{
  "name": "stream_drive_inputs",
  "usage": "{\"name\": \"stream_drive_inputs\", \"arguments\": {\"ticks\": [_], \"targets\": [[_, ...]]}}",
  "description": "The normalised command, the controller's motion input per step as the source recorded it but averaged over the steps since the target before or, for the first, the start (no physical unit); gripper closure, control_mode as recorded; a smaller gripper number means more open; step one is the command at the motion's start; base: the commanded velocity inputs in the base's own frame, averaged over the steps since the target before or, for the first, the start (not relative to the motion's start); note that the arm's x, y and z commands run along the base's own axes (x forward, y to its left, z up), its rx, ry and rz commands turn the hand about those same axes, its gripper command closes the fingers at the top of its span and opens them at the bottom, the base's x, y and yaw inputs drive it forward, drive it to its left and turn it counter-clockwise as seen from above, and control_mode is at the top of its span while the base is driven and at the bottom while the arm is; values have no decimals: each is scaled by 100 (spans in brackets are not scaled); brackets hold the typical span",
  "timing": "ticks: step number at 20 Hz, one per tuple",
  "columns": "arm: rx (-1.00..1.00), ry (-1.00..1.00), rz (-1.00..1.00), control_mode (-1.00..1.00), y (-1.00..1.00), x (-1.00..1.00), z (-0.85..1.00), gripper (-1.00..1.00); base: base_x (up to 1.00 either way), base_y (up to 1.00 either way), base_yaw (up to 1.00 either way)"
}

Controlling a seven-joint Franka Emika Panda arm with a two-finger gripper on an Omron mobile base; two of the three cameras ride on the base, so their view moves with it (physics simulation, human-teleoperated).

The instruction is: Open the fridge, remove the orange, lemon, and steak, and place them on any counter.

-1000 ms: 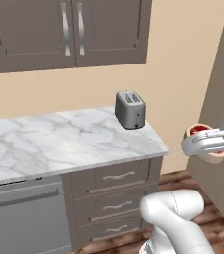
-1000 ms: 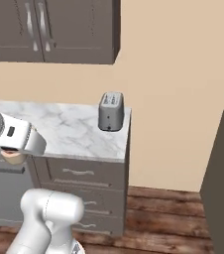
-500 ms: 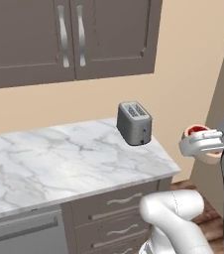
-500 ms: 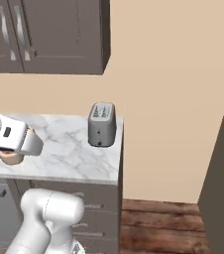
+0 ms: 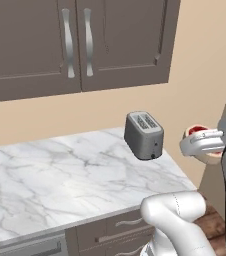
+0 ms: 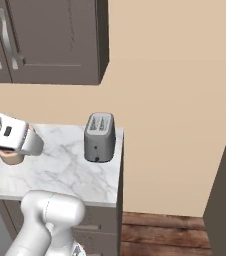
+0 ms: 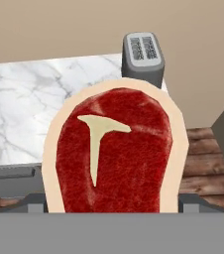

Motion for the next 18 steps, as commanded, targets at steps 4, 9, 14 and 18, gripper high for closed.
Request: {"name": "stream_drive_inputs", "arguments": {"ticks": [4, 9, 14, 18], "targets": [[0, 0, 0, 100, 0, 0, 0, 100, 0, 0, 0], [0, 0, 0, 100, 0, 0, 0, 100, 0, 0, 0], [0, 10, 8, -100, 3, 9, -26, 100, 0, 0, 0], [0, 21, 25, -100, 15, 30, -52, 100, 0, 0, 0]]}}
